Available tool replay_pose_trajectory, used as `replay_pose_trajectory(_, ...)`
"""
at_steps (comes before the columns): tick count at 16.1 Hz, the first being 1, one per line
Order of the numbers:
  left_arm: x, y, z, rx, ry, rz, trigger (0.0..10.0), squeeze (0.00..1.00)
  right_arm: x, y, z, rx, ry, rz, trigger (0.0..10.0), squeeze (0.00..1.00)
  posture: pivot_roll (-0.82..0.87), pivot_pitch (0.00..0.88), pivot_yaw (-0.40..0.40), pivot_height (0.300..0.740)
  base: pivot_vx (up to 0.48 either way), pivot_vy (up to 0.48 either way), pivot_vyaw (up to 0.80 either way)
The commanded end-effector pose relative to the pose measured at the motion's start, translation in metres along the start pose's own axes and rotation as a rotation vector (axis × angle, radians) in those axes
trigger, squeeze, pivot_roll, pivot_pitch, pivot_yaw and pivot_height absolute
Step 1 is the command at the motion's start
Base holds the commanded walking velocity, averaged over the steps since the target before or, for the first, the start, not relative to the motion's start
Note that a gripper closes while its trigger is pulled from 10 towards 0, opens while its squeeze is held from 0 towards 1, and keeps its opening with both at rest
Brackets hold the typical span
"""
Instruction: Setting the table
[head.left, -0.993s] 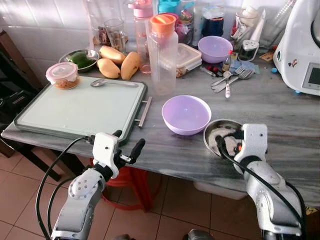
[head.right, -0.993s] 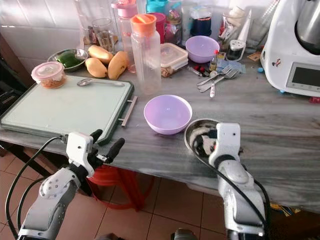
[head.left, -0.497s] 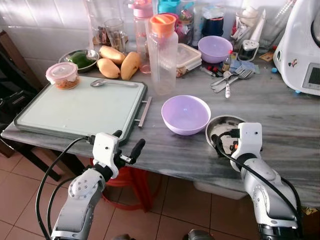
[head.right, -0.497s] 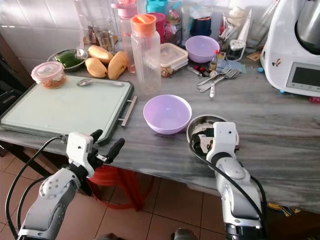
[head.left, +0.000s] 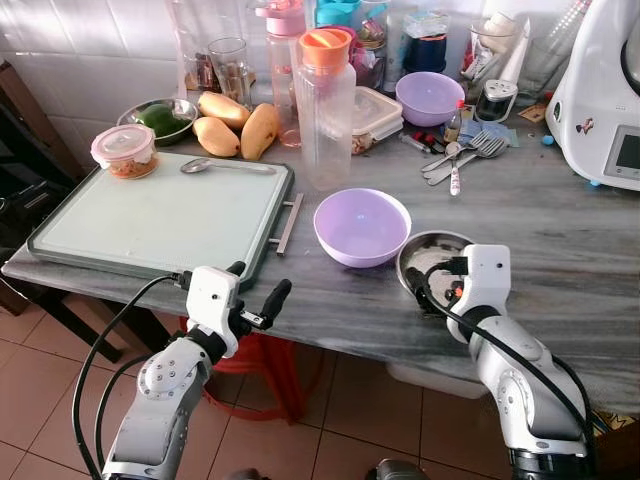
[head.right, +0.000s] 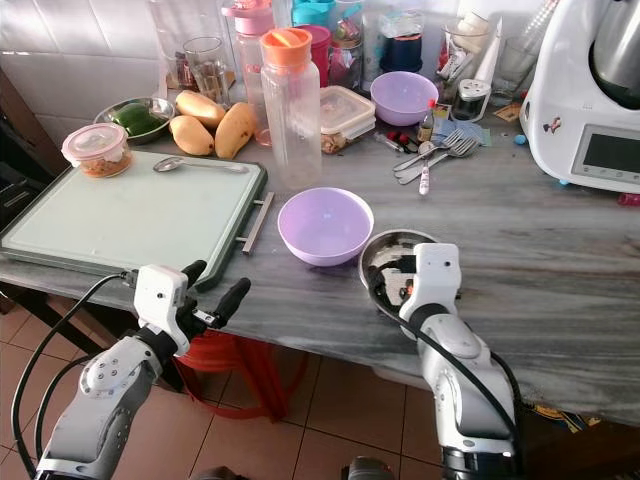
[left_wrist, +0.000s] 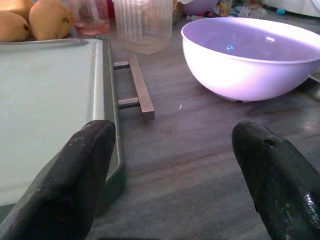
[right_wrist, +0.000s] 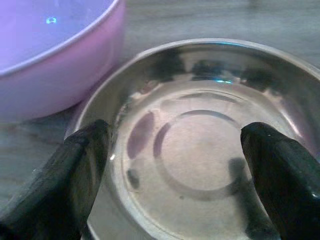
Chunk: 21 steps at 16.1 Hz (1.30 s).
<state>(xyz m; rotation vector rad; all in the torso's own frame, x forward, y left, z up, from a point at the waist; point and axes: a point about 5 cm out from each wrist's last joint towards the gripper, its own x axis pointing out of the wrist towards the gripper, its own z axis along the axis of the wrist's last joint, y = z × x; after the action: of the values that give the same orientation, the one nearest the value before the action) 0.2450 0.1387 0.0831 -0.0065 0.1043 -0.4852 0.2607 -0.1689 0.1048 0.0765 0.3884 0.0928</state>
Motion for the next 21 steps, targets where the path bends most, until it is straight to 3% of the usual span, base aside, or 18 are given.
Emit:
replay_pose_trajectory(1,-0.001,0.001,-0.002,0.012,0.018,-0.001,10.0,0.00,-0.001,0.006,0.007,-0.001,-0.022,0.029,10.0,0.00,-0.08,0.003,0.056,0.740,0.000,0.000,0.00)
replay_pose_trajectory(7,-0.002,0.001,-0.003,0.008,0.020,-0.003,10.0,0.00,-0.024,0.012,0.014,-0.023,-0.084,0.040,10.0,0.00,-0.09,0.002,0.056,0.740,0.000,0.000,0.00)
replay_pose_trajectory(9,0.000,0.001,-0.003,0.006,0.020,-0.006,10.0,0.00,-0.031,0.012,0.023,-0.076,-0.178,0.016,10.0,0.00,-0.10,0.000,0.060,0.740,0.000,0.000,0.00)
replay_pose_trajectory(10,0.000,0.001,-0.003,-0.002,0.012,0.003,10.0,0.00,-0.034,0.015,0.032,-0.120,-0.264,0.027,10.0,1.00,-0.10,0.000,0.063,0.740,0.000,0.000,0.00)
replay_pose_trajectory(12,0.001,0.007,0.002,-0.007,-0.027,0.063,10.0,0.00,-0.037,0.022,0.048,-0.203,-0.403,0.024,10.0,1.00,-0.09,0.000,0.058,0.740,0.000,0.000,0.00)
replay_pose_trajectory(16,0.009,0.023,0.010,-0.009,-0.053,0.265,10.0,0.00,-0.038,0.026,0.054,-0.273,-0.518,-0.031,10.0,0.97,-0.07,0.000,0.040,0.740,0.000,0.000,0.00)
replay_pose_trajectory(17,0.009,0.023,0.010,-0.018,-0.059,0.266,10.0,0.00,-0.036,0.025,0.051,-0.275,-0.518,-0.042,10.0,0.00,-0.07,0.000,0.038,0.740,0.000,0.000,-0.80)
replay_pose_trajectory(21,0.019,0.019,0.006,-0.026,-0.065,0.302,10.0,0.00,-0.025,0.023,0.040,-0.247,-0.521,-0.092,10.0,0.00,-0.06,0.000,0.034,0.740,0.000,0.000,-0.74)
